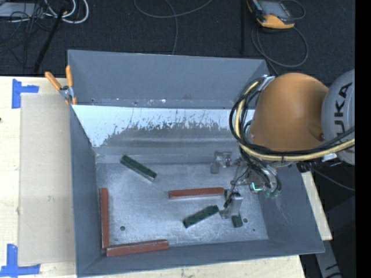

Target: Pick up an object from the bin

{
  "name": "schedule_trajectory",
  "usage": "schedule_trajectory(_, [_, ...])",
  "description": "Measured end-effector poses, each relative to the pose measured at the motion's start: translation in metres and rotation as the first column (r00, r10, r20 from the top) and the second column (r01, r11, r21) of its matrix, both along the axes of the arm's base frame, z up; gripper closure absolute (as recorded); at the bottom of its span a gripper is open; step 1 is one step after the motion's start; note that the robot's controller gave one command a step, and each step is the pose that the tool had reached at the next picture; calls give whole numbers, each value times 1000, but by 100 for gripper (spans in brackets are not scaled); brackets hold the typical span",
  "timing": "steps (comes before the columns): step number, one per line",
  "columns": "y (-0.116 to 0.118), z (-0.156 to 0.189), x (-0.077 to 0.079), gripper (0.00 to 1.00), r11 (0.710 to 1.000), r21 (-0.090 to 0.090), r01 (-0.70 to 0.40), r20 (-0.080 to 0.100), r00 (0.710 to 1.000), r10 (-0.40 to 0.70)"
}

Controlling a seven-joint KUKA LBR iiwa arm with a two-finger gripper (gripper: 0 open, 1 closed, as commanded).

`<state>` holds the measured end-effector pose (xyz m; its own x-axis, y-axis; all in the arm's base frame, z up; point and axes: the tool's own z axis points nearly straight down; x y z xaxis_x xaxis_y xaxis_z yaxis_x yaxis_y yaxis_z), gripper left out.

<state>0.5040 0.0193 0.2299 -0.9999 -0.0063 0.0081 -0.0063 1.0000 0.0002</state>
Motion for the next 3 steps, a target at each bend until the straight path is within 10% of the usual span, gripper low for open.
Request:
schedule_trajectory(1, [12,-155,18,0,998,0,-56,2,998,56])
schedule_trajectory(2, [12,-150,20,100,999,0,-54,9,999,54])
schedule_trajectory(3, [12,-151,19,0,999,0,-53,7,999,53])
